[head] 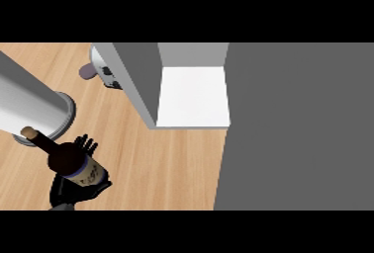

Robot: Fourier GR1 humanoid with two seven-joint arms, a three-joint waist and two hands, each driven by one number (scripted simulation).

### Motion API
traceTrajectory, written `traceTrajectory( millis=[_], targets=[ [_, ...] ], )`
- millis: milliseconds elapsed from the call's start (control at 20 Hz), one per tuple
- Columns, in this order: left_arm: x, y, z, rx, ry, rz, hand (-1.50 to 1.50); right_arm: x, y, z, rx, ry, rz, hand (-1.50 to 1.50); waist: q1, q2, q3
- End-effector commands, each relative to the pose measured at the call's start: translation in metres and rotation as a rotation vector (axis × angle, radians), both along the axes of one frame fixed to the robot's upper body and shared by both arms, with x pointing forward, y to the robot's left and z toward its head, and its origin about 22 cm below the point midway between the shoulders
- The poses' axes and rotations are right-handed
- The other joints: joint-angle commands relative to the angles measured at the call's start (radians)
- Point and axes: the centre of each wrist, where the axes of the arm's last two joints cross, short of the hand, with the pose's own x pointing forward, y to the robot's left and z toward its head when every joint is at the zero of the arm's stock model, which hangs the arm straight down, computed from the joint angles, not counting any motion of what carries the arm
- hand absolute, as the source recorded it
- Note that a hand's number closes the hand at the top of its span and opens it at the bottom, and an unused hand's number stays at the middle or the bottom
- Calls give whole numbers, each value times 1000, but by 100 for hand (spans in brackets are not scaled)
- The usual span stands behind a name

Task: Pick up the wine, place it into the cabinet and close the cabinet

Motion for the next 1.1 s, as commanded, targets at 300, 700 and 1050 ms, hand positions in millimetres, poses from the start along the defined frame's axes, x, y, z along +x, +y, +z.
traceTrajectory(
  millis=[300, 700, 1050],
  targets=[
    [25, -14, 9, -115, -22, -32, 150, -9, 3, 2, 31, -32, 36, -150, 3, 0, 0],
    [20, -29, 0, -159, -23, -26, 150, -18, -7, 3, 41, -26, 31, -150, 0, 1, 0],
    [30, -44, 2, -198, -74, 69, 150, -10, -9, -4, 42, -12, 32, -150, 1, 0, 0]
  ],
)
